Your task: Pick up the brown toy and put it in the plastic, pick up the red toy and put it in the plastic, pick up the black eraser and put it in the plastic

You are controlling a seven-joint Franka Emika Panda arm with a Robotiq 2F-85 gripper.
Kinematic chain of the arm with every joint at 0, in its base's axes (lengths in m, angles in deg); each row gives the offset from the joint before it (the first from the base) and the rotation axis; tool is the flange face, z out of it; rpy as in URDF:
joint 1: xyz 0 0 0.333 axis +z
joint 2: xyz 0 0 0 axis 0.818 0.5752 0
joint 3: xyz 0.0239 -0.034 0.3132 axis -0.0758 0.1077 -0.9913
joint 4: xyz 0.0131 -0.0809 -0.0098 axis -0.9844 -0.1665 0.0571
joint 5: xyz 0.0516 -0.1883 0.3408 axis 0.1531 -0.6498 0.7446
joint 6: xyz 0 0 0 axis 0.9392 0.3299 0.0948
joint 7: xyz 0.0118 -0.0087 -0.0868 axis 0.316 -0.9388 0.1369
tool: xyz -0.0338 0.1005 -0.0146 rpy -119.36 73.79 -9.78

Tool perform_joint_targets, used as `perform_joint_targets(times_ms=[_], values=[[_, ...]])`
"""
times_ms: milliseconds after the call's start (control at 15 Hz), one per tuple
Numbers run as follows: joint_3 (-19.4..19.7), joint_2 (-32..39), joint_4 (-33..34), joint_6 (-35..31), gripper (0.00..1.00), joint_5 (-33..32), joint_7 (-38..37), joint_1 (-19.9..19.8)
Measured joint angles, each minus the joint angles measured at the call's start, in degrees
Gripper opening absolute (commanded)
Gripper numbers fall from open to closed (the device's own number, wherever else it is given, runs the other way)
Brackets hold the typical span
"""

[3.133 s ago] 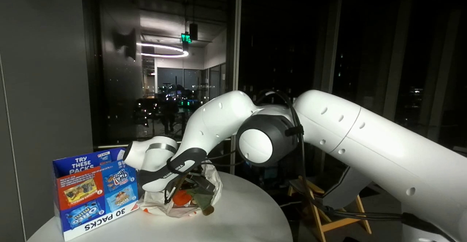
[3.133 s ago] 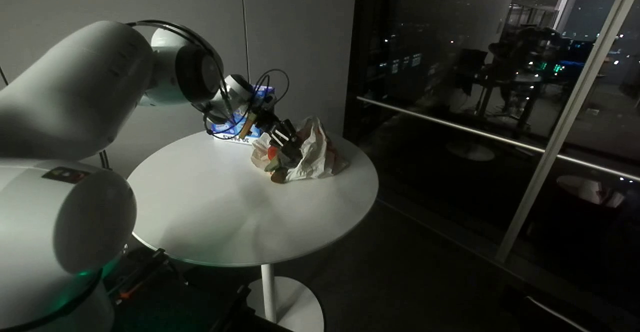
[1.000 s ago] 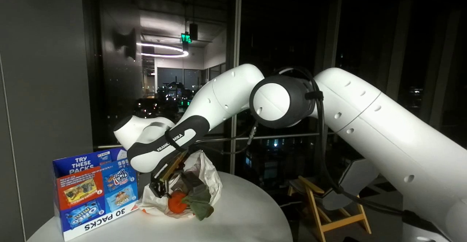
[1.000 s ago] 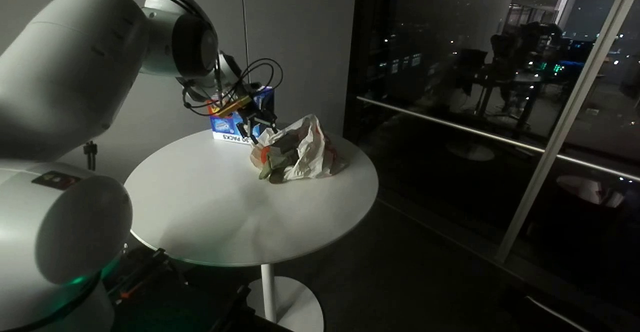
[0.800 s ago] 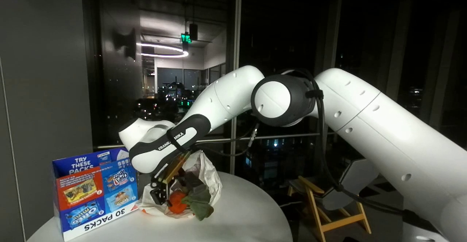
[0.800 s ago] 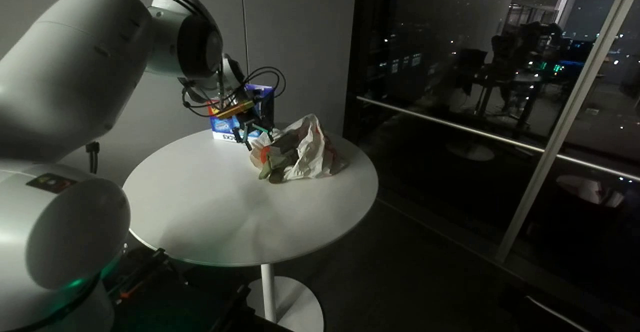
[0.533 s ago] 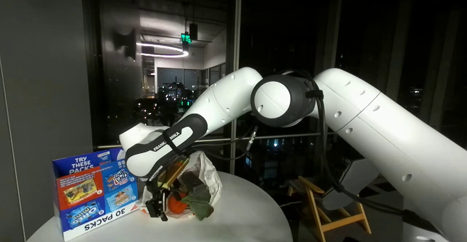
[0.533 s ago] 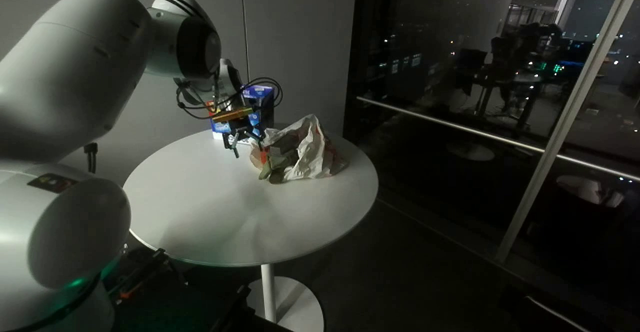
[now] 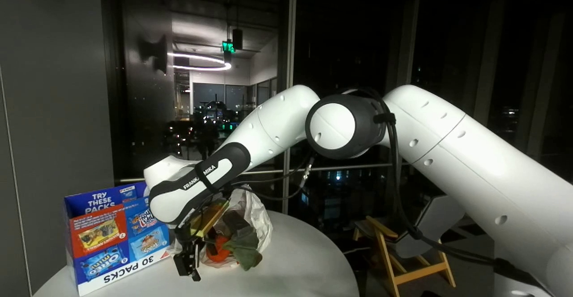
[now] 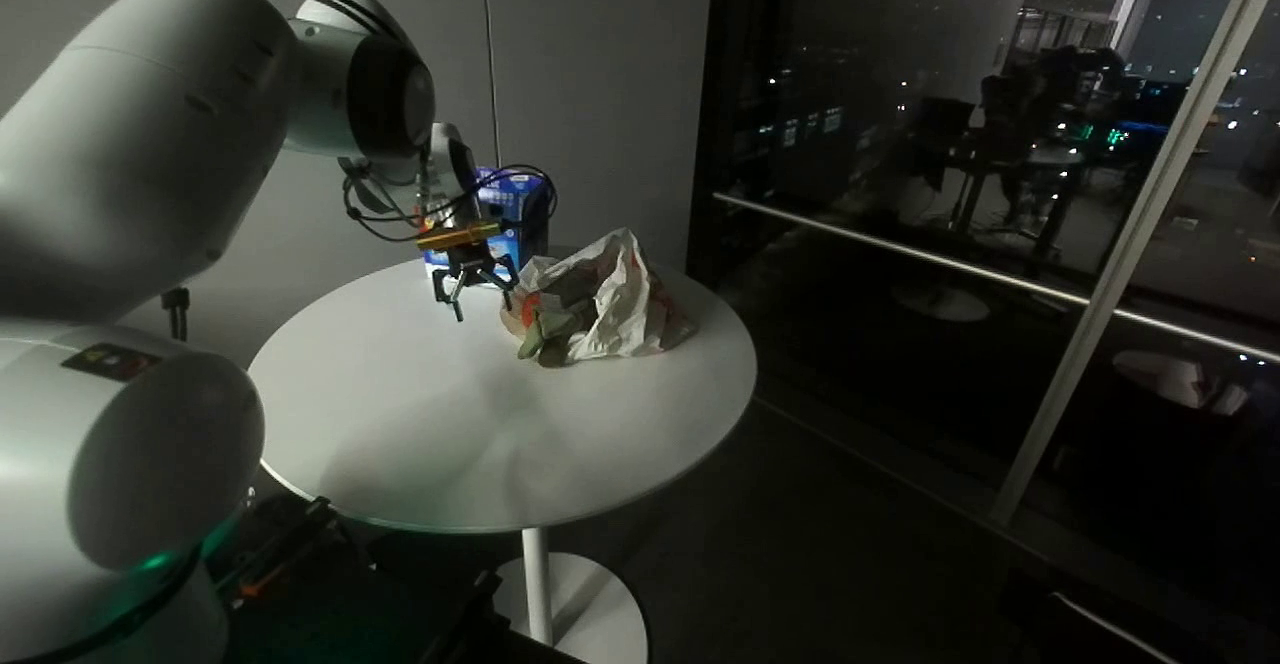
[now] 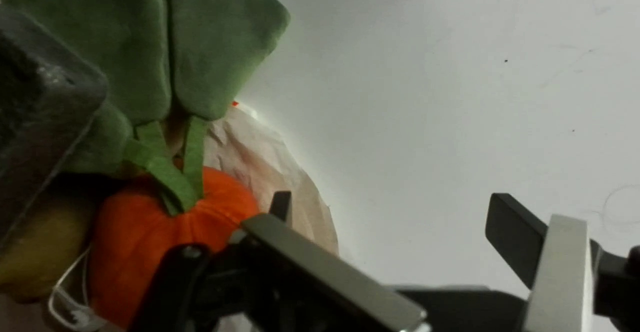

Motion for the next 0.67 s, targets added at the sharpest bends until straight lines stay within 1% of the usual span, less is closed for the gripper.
perform_joint_targets(times_ms=[400, 533, 667], values=[[0.3, 1.5, 0.0, -9.3, 1.00, 1.6, 1.0, 0.3], [1.0, 1.5, 0.0, -12.3, 1.00, 1.6, 1.0, 0.8], [2.1, 1.6, 0.0, -13.7, 1.00, 1.6, 1.0, 1.4]])
